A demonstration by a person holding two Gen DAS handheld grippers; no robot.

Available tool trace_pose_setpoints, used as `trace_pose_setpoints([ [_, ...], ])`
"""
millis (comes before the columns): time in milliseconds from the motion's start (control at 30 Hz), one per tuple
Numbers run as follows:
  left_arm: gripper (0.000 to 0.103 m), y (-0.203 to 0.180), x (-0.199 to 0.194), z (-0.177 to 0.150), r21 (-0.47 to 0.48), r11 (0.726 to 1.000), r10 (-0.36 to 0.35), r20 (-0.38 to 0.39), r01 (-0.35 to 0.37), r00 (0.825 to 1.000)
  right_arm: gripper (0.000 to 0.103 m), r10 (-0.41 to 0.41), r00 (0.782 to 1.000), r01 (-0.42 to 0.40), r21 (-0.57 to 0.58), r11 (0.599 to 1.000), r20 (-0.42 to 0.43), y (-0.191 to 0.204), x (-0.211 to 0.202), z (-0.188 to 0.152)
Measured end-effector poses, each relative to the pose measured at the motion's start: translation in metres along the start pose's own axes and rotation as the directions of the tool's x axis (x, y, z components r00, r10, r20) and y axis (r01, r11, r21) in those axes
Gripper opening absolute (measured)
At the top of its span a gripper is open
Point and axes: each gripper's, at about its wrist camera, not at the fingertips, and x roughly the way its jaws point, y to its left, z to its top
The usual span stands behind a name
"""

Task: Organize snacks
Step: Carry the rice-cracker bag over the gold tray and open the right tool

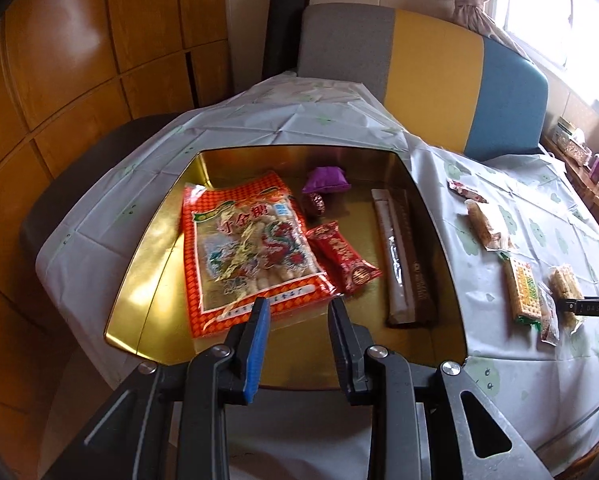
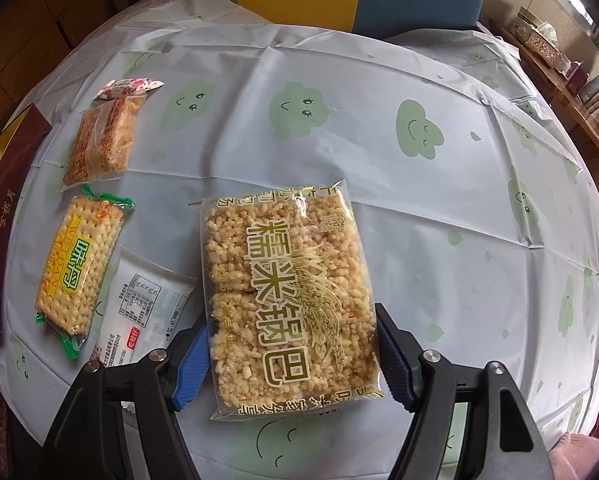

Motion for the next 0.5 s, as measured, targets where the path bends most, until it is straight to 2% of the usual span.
trace_pose_setpoints([
  [233,0.031,0.014,0.001,-0.005,-0.032,0.999,-0.003,-0.001,0.003,1.000,0.074,-0.002,1.000,0.003,0.059,0.998,-0.005,-0.015,0.000,0.002],
  [367,0.031,0.023,0.003,-0.007,-0.055,0.998,-0.001,-0.001,0.001,1.000,0.074,-0.001,0.997,-0.009,0.124,0.992,0.081,-0.023,-0.029,0.005],
  [500,0.031,0.027,0.006,-0.010,-0.069,0.998,-0.002,-0.012,0.001,1.000,0.074,0.038,0.990,-0.048,0.070,0.996,0.137,0.000,-0.059,0.007],
])
